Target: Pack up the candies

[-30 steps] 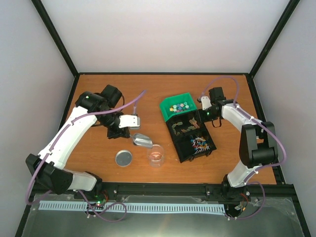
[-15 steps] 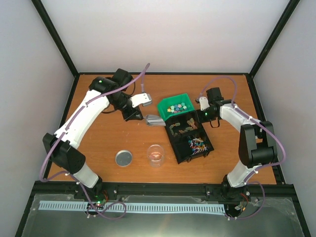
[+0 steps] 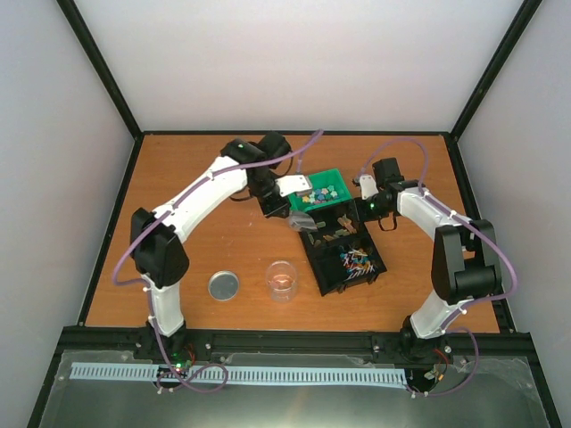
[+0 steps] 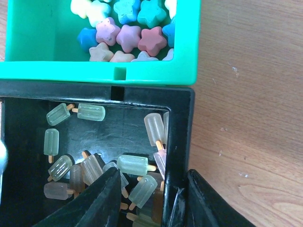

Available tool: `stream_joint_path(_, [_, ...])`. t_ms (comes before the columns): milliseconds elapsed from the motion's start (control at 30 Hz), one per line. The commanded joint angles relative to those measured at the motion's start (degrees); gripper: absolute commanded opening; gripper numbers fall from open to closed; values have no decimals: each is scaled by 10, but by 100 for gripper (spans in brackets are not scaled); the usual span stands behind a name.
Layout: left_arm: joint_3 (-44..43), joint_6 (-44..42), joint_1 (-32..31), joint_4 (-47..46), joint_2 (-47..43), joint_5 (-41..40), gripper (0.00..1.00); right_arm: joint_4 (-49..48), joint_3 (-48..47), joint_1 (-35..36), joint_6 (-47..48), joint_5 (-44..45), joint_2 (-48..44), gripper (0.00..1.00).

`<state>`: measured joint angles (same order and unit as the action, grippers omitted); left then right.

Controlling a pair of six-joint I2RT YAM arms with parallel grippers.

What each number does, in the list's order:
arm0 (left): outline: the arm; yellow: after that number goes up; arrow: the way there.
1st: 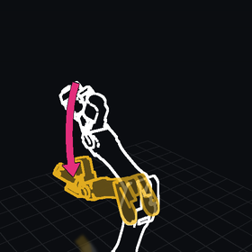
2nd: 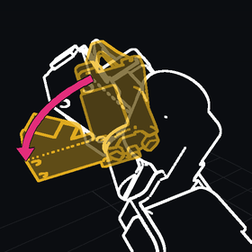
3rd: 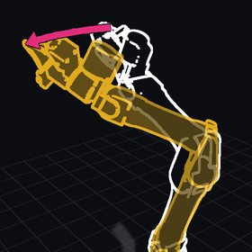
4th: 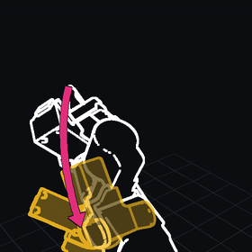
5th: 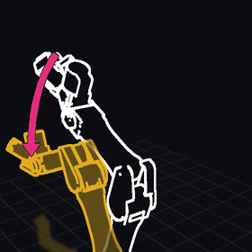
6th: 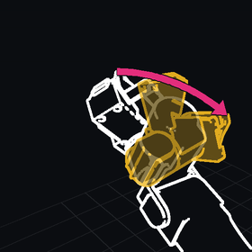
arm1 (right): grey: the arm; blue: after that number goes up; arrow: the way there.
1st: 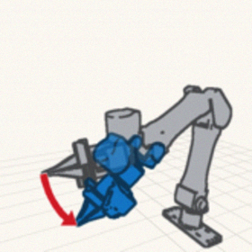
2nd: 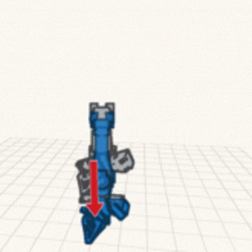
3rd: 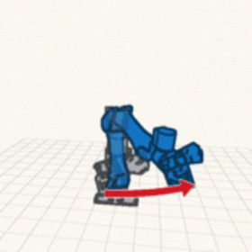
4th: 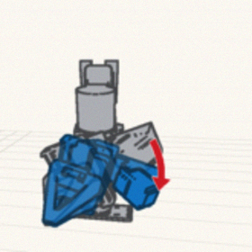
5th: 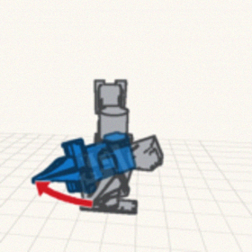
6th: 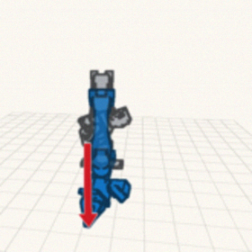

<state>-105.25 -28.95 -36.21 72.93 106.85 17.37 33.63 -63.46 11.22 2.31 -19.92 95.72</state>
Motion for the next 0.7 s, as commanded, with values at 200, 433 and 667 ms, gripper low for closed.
stream_joint_path(200, [-61, 6, -45, 10, 77, -90, 1, 7, 31, 2, 26, 18, -32, 33])
stream_joint_path(433, [-108, 8, -69, 33, 133, -118, 1, -3, 35, 3, 2, -7, -14, 22])
stream_joint_path(667, [-178, 11, -84, 77, 212, -118, 1, -10, 37, 3, -11, -15, -6, 3])
